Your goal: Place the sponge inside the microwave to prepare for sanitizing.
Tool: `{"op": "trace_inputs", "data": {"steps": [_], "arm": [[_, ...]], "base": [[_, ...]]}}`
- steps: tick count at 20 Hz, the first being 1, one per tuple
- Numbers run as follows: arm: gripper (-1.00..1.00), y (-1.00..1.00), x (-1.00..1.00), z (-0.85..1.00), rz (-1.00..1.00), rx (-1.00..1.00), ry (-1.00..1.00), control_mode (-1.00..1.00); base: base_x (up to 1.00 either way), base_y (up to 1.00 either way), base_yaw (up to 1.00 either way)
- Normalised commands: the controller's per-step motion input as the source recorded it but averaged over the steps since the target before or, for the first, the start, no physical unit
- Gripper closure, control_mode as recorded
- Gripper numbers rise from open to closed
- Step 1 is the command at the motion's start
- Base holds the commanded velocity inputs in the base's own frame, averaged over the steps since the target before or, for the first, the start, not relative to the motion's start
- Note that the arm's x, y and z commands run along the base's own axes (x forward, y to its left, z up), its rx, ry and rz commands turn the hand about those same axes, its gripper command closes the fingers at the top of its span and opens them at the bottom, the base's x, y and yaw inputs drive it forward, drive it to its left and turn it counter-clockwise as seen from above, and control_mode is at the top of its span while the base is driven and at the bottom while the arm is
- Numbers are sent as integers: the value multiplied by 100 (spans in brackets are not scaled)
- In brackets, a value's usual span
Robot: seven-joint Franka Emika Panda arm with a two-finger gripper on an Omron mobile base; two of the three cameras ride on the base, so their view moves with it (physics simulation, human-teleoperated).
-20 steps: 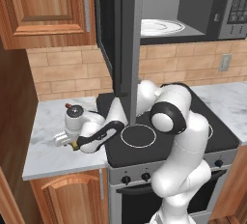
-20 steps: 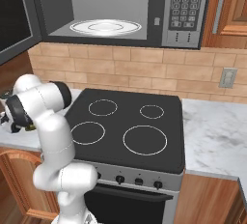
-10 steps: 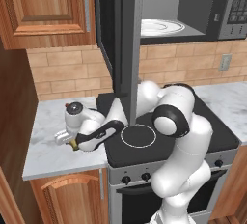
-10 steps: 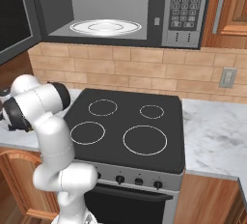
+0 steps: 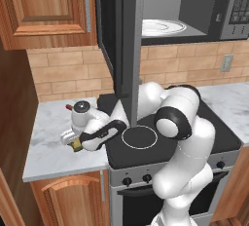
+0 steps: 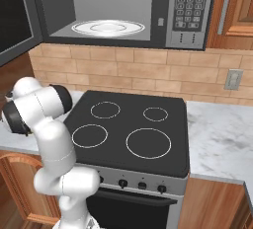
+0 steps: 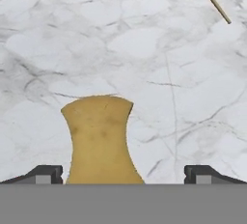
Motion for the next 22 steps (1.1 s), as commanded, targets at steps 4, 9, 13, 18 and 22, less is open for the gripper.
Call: {"op": "trace_inputs", "data": {"steps": [4, 9, 13, 18, 22], "arm": [[-100, 0, 12, -8, 4, 0, 0, -100], [-100, 8, 2, -1, 1, 0, 2, -100], [-100, 15, 0, 0, 0, 0, 2, -100], [-100, 16, 0, 0, 0, 0, 3, -100], [-100, 14, 0, -10, 0, 0, 5, -100]], "base": [[0, 0, 0], [0, 0, 0], [0, 0, 0], [0, 0, 0], [0, 0, 0]]}}
